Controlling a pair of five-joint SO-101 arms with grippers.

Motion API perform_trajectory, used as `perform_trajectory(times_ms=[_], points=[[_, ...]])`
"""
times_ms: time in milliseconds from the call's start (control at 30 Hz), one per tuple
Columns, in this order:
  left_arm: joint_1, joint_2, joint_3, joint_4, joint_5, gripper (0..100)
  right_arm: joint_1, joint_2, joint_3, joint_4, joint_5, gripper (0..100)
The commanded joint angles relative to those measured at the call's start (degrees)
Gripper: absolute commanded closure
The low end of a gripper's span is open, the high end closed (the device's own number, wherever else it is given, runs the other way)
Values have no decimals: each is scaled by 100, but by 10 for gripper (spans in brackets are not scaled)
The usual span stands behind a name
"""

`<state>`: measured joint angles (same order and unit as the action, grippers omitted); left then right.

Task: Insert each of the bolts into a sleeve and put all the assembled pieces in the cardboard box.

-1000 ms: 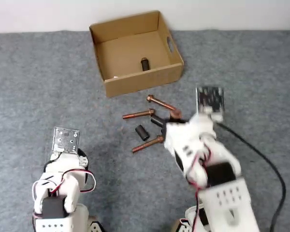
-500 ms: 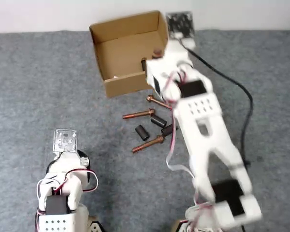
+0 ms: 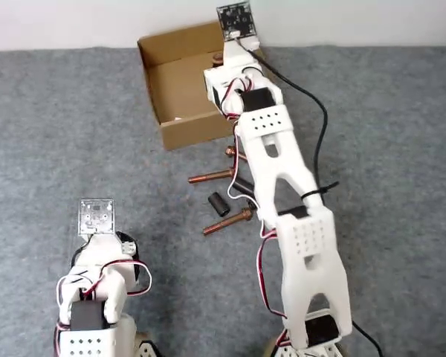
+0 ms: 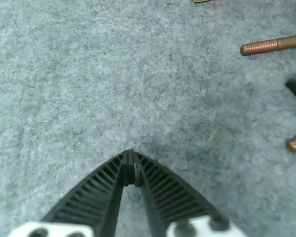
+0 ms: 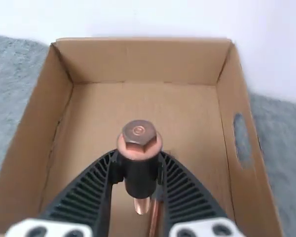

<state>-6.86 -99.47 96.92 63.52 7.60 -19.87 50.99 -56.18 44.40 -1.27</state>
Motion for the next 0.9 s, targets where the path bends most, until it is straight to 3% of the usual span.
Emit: perform_trajectory(times_ms=[0,167,367,533,600,733,867], points=[[-26,-18,-22,44,35,995,40,549,-1275,-110,202,991],[-26,-18,-22,44,35,995,4,1437,-1776,-66,264,991],[-26,-18,-22,44,35,995,-84,1701,-1776,734,519,978],[-26,-18,-22,44,35,995,-84,1701,-1776,971,545,823],[-26,-18,-22,44,35,995,-92,1666,-1776,1068,545,805],[-26,-18,-22,44,35,995,-92,1569,-2066,1103,545,859],[-26,-18,-22,44,35,995,-242,1341,-2585,1789,536,985]])
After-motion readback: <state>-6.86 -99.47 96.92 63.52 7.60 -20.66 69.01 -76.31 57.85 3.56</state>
